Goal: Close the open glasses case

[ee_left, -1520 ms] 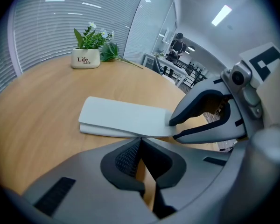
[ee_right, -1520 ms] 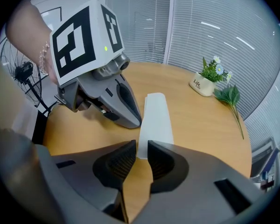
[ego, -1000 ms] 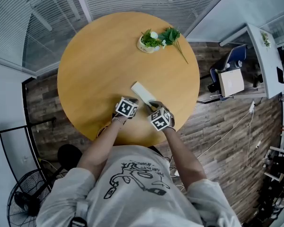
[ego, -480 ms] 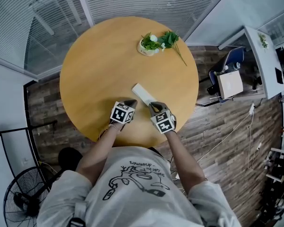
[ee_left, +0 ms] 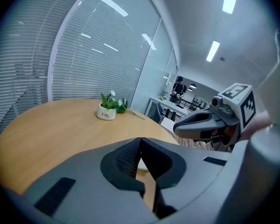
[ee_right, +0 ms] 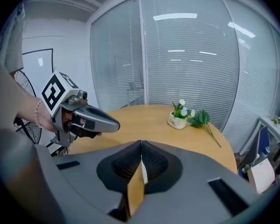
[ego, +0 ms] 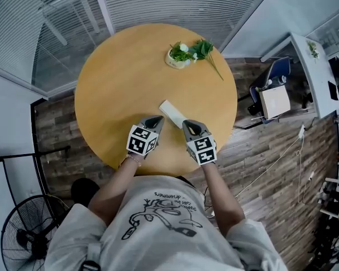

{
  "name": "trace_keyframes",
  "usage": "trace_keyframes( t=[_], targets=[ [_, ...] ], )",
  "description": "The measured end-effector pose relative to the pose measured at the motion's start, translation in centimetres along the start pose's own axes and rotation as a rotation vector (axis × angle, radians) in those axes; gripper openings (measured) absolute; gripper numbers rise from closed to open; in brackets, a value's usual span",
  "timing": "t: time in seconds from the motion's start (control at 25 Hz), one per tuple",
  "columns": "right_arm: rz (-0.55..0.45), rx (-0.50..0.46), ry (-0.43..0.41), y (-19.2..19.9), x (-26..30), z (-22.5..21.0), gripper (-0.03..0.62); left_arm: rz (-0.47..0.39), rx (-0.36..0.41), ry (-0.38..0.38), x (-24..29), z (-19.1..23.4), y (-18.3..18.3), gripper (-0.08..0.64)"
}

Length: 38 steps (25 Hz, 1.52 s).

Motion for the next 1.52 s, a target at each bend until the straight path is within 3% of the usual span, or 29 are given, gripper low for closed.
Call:
trace_keyframes(
  t=[0.88,1.52],
  targets=[
    [-0.209,-0.005,0.020,-11.5,-9.5,2.9,0.011,-0.297,0.090,0.029,-9.6,-6.5,-11.7,0.018],
    [-0.286,-0.035,0.003,-16.8,-14.1,4.0,0.011,-0.421,0.111,0.041,-13.7,-10.0,-17.1,0.018]
  ],
)
Point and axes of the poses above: the fingertips, and each gripper's own axes: x forward along the fingers, z to its left, y out of its underside, the point moved 1 cm from there along -x, backward along the fingers, and after that the axes turned 6 degrees about -z, right-handed, at the moved point
